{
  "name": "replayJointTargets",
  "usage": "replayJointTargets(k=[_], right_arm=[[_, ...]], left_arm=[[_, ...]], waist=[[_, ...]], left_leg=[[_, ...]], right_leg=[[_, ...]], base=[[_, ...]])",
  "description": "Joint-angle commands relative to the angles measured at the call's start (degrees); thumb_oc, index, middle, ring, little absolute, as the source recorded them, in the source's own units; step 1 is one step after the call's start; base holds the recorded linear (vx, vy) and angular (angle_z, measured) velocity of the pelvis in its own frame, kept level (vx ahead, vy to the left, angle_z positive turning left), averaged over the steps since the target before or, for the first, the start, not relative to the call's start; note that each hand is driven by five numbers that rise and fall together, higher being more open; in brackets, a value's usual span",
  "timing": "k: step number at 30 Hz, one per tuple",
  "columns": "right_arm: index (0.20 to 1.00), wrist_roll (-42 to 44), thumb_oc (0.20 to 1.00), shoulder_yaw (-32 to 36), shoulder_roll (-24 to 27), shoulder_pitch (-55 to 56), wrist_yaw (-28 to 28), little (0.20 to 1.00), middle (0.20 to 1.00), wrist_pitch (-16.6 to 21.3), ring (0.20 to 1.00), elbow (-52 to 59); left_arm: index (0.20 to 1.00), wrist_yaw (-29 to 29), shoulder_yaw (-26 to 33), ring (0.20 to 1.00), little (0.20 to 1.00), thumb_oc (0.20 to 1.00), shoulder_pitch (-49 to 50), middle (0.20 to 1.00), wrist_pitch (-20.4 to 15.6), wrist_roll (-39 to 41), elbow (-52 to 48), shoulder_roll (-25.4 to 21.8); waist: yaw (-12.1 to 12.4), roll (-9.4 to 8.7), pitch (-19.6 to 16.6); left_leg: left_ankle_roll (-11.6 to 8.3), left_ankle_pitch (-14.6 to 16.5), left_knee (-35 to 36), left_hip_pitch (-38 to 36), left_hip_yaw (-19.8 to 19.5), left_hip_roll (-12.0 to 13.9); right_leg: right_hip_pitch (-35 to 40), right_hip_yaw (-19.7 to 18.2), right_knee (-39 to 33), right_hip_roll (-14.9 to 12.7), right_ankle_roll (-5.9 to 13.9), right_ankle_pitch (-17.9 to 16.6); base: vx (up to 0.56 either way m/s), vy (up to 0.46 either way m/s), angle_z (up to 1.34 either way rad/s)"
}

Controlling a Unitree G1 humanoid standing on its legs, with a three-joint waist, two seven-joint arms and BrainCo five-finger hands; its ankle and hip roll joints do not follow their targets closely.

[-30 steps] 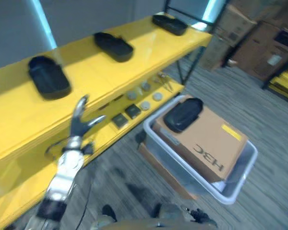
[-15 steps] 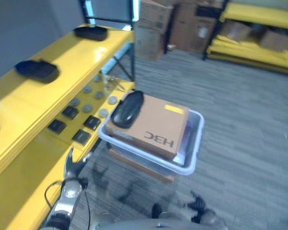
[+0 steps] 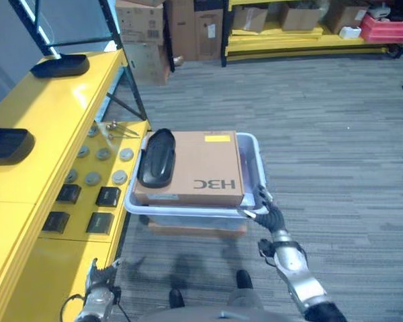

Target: Move parts from the plastic box to the shelf.

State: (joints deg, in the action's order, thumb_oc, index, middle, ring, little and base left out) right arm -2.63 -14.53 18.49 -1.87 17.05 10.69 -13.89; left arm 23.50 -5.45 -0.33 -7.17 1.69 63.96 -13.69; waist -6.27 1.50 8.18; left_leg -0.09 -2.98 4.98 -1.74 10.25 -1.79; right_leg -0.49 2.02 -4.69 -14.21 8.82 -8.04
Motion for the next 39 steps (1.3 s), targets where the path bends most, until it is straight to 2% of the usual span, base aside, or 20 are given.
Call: replayJointTargets(k=[1,4,5,6,7,11,19,22,27,32,34,39], right_arm=[[1.000,-4.7,1.000,-0.4,1.9,-15.1,5.1,1.000,1.000,-0.4,1.000,-5.6],[1.000,-5.2,1.000,-0.7,1.9,-21.9,7.2,1.000,1.000,-1.6,1.000,-7.9],[1.000,-3.9,1.000,-1.2,1.5,-28.9,9.3,1.000,1.000,-2.3,1.000,-12.6],[1.000,-3.8,1.000,-1.2,1.5,-29.1,9.4,1.000,1.000,-2.2,1.000,-12.8],[1.000,-3.9,1.000,-1.6,2.5,-34.9,10.5,1.000,1.000,-2.9,1.000,-16.8],[1.000,-3.4,1.000,-2.8,4.2,-44.5,11.3,1.000,1.000,-3.8,1.000,-24.3],[1.000,-3.8,1.000,-5.3,6.5,-56.1,12.9,1.000,1.000,-5.2,1.000,-36.6],[1.000,-4.0,1.000,-7.4,7.3,-62.1,13.3,1.000,1.000,-6.5,1.000,-45.7],[1.000,-2.3,1.000,-10.2,8.6,-66.5,8.8,1.000,1.000,-7.4,1.000,-56.1],[1.000,-0.2,1.000,-12.2,16.4,-68.7,4.2,1.000,1.000,-7.7,1.000,-62.6],[1.000,-0.5,1.000,-12.5,17.8,-69.1,4.3,1.000,1.000,-8.1,1.000,-63.2],[1.000,0.5,1.000,-9.7,17.2,-68.8,10.1,1.000,1.000,-7.8,1.000,-61.3]], left_arm=[[1.000,-0.3,-1.9,1.000,1.000,1.000,-4.4,1.000,-0.1,-2.3,-0.3,-1.9],[1.000,-0.6,-4.0,1.000,1.000,1.000,-5.5,1.000,-0.3,-2.8,-1.5,-2.2],[1.000,-1.1,-7.2,1.000,1.000,1.000,-6.8,1.000,-0.6,-3.6,-2.4,-2.4],[1.000,-1.1,-7.2,1.000,1.000,1.000,-6.9,1.000,-0.6,-3.6,-2.4,-2.4],[1.000,-1.6,-9.4,1.000,1.000,1.000,-7.2,1.000,-0.8,-3.8,-2.9,-2.4],[1.000,-2.6,-12.4,1.000,1.000,1.000,-8.1,1.000,-0.8,-3.7,-1.5,-1.8],[1.000,-2.3,-15.4,1.000,1.000,1.000,-9.6,1.000,-1.2,-2.9,-1.3,-1.2],[1.000,-2.1,-17.0,1.000,1.000,1.000,-10.9,1.000,-1.9,-0.7,-3.1,-1.2],[1.000,-2.5,-19.3,1.000,1.000,1.000,-12.1,1.000,-2.5,0.2,-4.6,-0.9],[1.000,-5.3,-22.2,1.000,1.000,1.000,-12.0,1.000,-2.7,-0.6,-5.9,-1.2],[1.000,-6.0,-22.6,1.000,1.000,1.000,-11.8,1.000,-2.3,-1.4,-5.0,-1.2],[1.000,-5.4,-22.0,1.000,1.000,1.000,-12.0,1.000,-1.6,-0.9,-2.8,-0.7]], waist=[[3.3,0.77,1.9],[4.4,0.71,3.6],[5.8,0.84,5.1],[5.7,0.87,5.0],[7.1,1.07,5.9],[8.7,1.87,7.8],[10.6,2.83,9.6],[11.7,3.48,10.2],[13.5,4.30,10.5],[16.8,6.57,9.4],[17.2,6.67,8.9],[16.6,6.43,8.5]], left_leg=[[-2.66,1.4,-3.8,4.1,-1.6,4.8],[-3.17,-0.1,-3.0,6.7,-2.8,4.9],[-3.90,-1.6,-1.9,9.3,-3.9,5.0],[-3.91,-1.6,-1.9,9.5,-4.0,5.0],[-4.32,-2.4,-1.6,11.0,-4.7,5.1],[-5.09,-3.9,-0.9,13.6,-6.1,4.9],[-5.55,-5.0,-0.6,17.0,-7.4,4.6],[-5.63,-5.4,-0.8,18.6,-8.4,4.2],[-5.76,-5.7,-1.0,20.2,-9.7,3.4],[-6.14,-6.5,-0.9,22.7,-12.5,1.8],[-6.15,-6.5,-0.8,22.9,-13.3,1.7],[-6.09,-6.4,-0.8,22.9,-13.4,1.5]], right_leg=[[-0.5,1.5,3.8,0.5,2.21,4.5],[-2.3,2.9,3.2,0.6,2.12,3.8],[-4.3,4.1,2.7,0.7,2.00,3.1],[-4.4,4.2,2.7,0.8,1.99,3.0],[-5.3,5.2,2.1,0.9,1.88,2.4],[-6.9,6.2,1.4,1.1,1.92,1.6],[-8.9,7.6,0.7,0.7,2.24,0.5],[-9.8,8.3,0.7,0.3,2.47,0.0],[-10.2,9.7,0.7,-0.4,2.85,-0.3],[-10.1,12.9,0.0,-1.7,3.81,-0.7],[-9.7,13.7,-0.1,-1.9,3.99,-0.5],[-9.5,13.8,-0.1,-1.9,3.97,-0.3]], base=[[-0.08,0.015,0.30],[-0.18,-0.024,0.39],[-0.20,-0.038,0.35],[-0.18,-0.044,0.37],[-0.04,-0.016,0.60],[-0.04,-0.004,0.36],[0.00,0.015,0.16],[-0.01,0.012,0.12],[-0.01,0.005,0.12],[0.01,0.000,0.33],[0.03,-0.001,0.30],[0.02,0.006,0.08]])
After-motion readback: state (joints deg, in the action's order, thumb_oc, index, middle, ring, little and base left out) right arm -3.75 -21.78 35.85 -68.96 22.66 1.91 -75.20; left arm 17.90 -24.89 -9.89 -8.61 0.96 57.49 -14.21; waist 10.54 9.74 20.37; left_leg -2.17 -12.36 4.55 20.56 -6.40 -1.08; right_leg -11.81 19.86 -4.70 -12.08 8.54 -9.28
